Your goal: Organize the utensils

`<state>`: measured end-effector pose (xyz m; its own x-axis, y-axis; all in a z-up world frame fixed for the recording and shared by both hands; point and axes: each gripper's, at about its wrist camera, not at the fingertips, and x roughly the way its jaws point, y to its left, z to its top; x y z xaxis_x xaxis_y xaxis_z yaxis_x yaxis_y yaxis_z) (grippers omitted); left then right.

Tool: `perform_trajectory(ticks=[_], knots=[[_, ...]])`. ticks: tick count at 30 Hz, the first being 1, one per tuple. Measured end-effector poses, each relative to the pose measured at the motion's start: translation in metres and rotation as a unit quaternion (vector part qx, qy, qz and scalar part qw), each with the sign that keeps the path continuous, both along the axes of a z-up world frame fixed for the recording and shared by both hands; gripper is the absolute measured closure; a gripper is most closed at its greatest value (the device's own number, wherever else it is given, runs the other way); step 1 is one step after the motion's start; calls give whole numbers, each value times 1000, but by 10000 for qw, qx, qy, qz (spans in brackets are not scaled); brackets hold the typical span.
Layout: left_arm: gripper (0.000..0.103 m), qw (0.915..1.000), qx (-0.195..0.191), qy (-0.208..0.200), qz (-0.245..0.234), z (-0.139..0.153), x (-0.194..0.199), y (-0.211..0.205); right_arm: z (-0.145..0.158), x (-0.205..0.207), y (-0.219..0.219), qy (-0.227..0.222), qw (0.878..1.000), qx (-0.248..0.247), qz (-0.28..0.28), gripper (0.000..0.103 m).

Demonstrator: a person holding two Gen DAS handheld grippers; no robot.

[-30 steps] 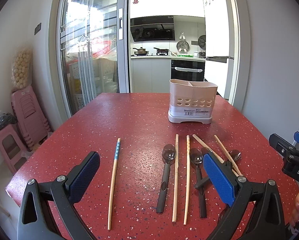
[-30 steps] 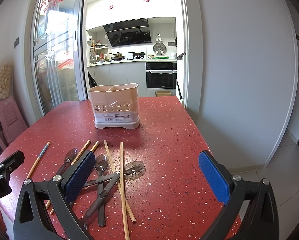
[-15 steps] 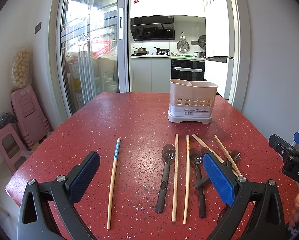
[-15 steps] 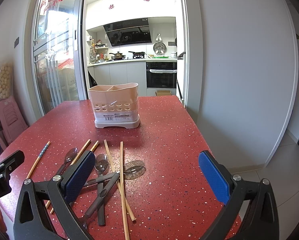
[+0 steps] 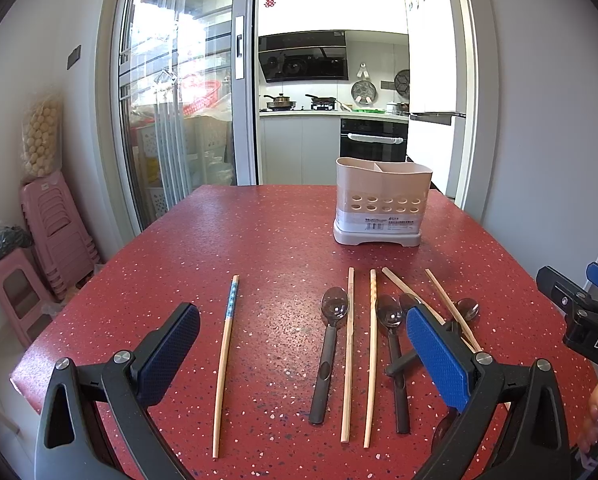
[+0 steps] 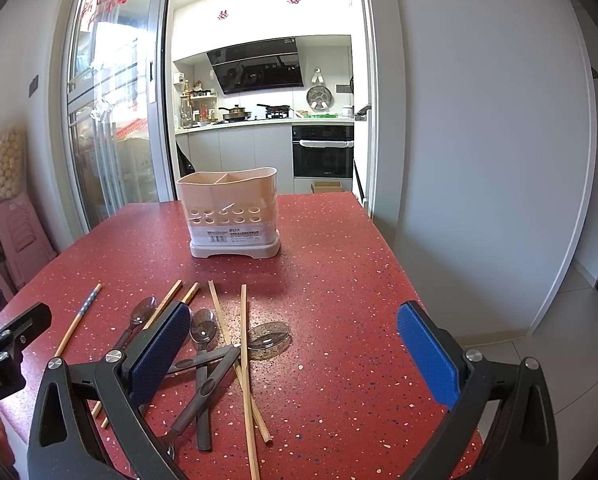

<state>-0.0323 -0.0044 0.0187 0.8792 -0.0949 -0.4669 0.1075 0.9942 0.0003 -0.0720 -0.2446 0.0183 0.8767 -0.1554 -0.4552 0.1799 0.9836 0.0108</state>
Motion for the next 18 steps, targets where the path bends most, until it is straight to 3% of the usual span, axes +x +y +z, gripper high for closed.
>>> perform_trajectory(ticks=[18], knots=[[0,10000,8,28,-1,0,0,0,-2,1,1,49,10000,1,42,0]])
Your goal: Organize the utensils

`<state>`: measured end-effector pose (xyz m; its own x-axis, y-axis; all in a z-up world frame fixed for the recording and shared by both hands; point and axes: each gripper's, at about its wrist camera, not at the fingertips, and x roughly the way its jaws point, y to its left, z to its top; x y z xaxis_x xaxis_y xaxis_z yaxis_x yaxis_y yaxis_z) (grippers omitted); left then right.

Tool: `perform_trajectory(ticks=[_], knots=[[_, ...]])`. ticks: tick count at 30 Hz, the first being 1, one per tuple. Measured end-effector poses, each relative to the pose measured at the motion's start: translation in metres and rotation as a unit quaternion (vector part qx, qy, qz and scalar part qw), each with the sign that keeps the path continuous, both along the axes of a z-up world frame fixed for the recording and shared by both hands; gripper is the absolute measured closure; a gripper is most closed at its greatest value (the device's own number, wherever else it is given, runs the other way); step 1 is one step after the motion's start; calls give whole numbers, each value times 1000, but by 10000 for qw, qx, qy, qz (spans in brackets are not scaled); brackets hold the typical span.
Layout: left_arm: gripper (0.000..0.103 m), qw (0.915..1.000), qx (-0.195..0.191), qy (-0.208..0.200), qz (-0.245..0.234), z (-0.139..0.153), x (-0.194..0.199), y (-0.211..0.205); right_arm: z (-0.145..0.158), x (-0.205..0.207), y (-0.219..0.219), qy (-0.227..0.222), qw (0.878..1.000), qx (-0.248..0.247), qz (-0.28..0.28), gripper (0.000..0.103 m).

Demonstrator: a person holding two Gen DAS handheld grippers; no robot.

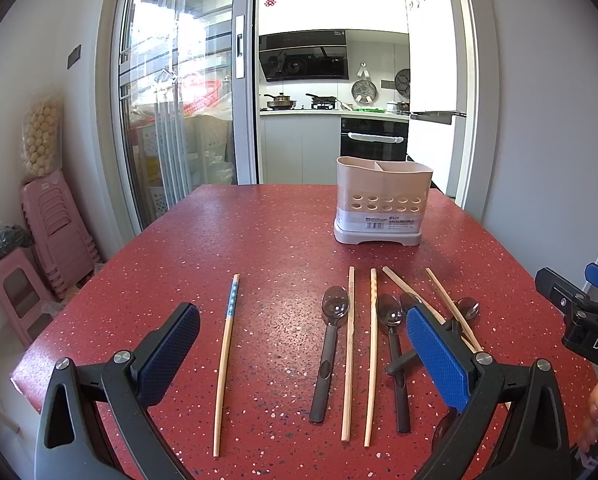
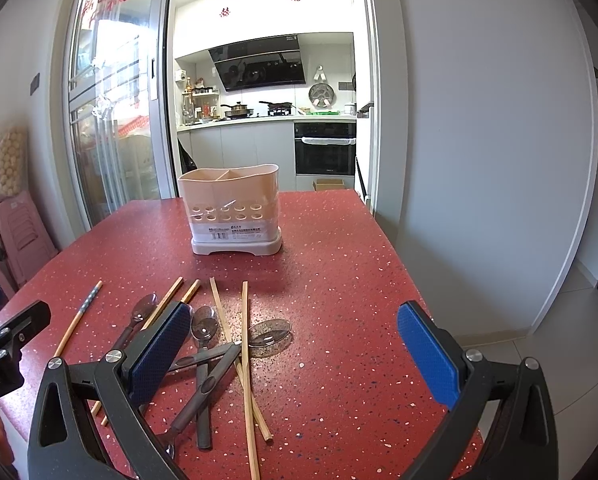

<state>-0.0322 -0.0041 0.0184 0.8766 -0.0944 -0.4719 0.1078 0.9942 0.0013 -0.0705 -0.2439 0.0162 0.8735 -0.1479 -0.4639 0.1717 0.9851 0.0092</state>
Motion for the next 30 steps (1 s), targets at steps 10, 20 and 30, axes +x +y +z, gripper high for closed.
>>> perform_trajectory(ticks=[10,20,30], knots=[[0,9991,-9,414,54,-11,16,14,-3,19,-7,486,9984,171,248,0],[0,9925,162,1154,374,-30,54,40,-16,49,-29,1299,9867,865,464,0],[0,9745,-7,2220,338,-62,120,72,-32,115,-27,2440,9572,1217,974,23]])
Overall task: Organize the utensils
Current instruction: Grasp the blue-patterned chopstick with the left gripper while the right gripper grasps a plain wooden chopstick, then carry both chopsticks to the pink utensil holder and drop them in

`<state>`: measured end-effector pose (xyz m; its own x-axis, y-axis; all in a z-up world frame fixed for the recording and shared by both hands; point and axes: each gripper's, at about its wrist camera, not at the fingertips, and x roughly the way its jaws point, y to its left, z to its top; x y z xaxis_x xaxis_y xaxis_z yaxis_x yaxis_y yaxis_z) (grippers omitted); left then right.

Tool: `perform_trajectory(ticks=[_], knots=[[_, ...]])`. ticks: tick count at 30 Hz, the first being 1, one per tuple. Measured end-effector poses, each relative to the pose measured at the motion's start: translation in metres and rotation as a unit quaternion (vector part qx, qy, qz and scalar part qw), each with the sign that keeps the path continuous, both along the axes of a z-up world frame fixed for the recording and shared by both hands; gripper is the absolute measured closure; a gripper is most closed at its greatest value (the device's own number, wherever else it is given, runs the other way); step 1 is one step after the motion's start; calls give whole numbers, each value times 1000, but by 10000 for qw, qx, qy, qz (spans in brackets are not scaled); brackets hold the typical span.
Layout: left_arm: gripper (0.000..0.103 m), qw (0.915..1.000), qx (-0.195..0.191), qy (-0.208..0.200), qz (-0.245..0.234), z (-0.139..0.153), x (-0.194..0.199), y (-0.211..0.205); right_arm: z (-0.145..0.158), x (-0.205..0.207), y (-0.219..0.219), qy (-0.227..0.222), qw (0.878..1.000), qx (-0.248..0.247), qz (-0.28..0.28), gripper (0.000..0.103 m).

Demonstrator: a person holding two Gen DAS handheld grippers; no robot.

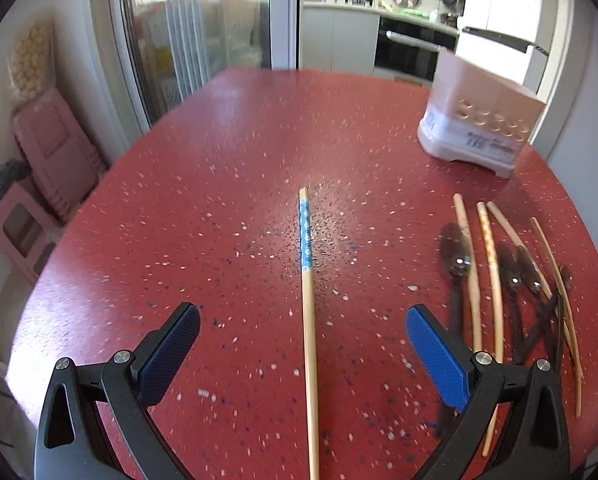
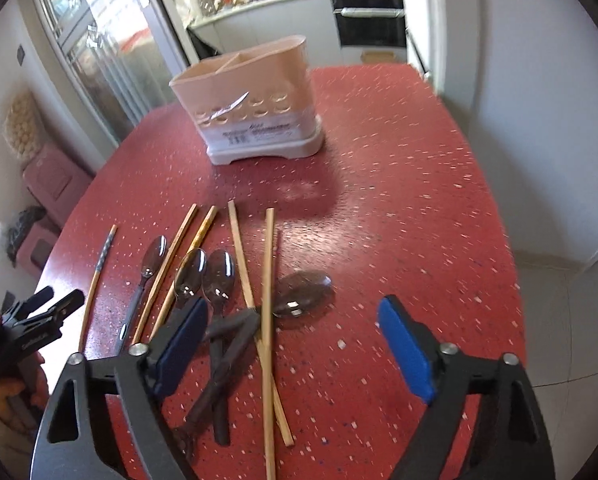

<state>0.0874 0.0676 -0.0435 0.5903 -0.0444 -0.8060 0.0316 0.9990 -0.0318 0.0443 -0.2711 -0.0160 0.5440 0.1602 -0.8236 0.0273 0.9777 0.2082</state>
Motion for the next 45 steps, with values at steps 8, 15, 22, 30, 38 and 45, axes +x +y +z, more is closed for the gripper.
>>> perform_trajectory(ticks=[8,15,22,30,38,45], knots=[[0,9976,-50,685,-39,-23,39,-2,-26,46,20,938,9946,-28,453,55],[3,9953,125,933,-236,-27,61,-13,-46,60,25,1438,9882,-159,512,74],[19,9913,132,1206,-510,-25,79,-22,-46,64,25,1558,9861,0,583,97],[67,9867,66,1408,-807,-24,93,-35,-27,54,14,1301,9886,253,721,97],[67,9943,-479,647,-700,5,73,-35,4,35,-1,814,9904,636,923,97],[67,9900,-1164,-291,-743,66,66,-51,41,37,-4,233,9919,804,957,97]])
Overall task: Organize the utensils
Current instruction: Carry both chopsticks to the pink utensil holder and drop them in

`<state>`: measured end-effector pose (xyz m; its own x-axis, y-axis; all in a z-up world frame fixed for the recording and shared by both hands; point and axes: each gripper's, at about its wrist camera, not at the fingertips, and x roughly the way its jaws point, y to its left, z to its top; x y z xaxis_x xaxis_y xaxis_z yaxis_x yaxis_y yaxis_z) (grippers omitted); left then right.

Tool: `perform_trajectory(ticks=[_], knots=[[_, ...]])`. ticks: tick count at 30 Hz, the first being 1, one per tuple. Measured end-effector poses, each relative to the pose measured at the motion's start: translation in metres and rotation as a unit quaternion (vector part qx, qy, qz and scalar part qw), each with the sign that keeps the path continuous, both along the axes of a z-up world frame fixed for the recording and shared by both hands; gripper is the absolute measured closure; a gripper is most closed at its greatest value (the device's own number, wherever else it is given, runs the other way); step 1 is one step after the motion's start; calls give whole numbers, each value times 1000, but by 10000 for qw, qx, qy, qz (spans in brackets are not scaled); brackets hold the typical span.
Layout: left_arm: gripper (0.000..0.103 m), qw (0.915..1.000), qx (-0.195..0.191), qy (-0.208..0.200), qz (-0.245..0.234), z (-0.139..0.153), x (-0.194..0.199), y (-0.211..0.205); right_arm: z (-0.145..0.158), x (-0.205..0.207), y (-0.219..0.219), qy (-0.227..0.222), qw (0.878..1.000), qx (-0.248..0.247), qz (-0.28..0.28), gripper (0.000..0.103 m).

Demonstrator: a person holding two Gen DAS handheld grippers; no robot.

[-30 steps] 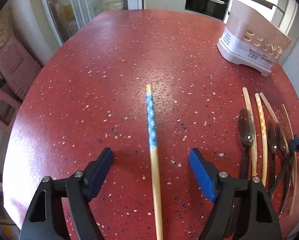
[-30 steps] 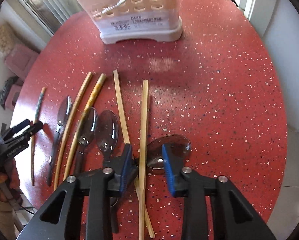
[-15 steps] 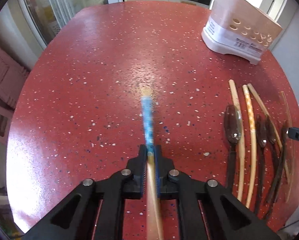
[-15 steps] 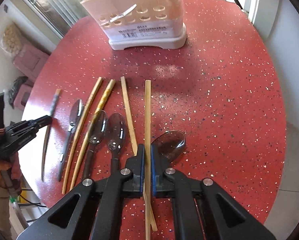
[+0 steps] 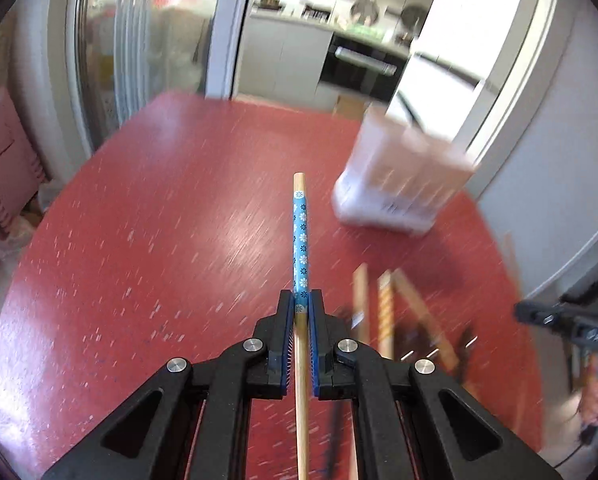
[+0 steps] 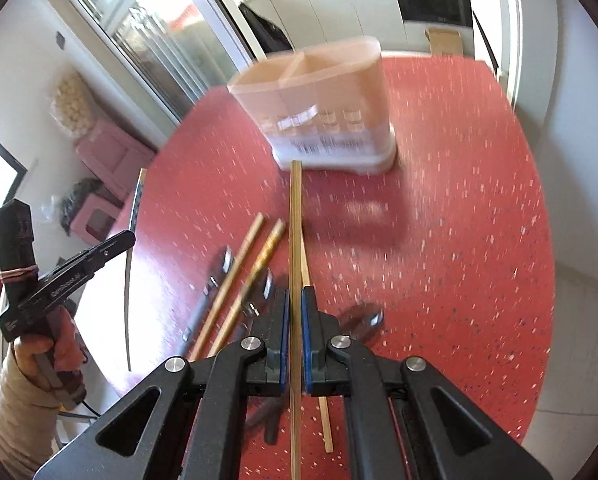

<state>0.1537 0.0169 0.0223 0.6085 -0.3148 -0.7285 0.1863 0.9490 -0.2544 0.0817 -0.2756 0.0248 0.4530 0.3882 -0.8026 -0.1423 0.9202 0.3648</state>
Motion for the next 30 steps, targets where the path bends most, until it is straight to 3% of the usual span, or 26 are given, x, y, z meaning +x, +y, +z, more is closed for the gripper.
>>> perform_trajectory(ticks=[7,14,22,30], knots=[[67,9950,-534,-844,17,77,16,-14,62,26,-10,-866,9957,195,-248,97],[67,9873,-751,-1401,1,132,82,-39,109,87,-13,-1614,9850,302,-529,97],[67,9810,-781,-1766,174,139,163,-64,135,159,-6,-2516,9646,49,-786,97],[67,9748,-695,-2094,333,114,212,-88,119,207,5,-3095,9468,-342,-814,97]])
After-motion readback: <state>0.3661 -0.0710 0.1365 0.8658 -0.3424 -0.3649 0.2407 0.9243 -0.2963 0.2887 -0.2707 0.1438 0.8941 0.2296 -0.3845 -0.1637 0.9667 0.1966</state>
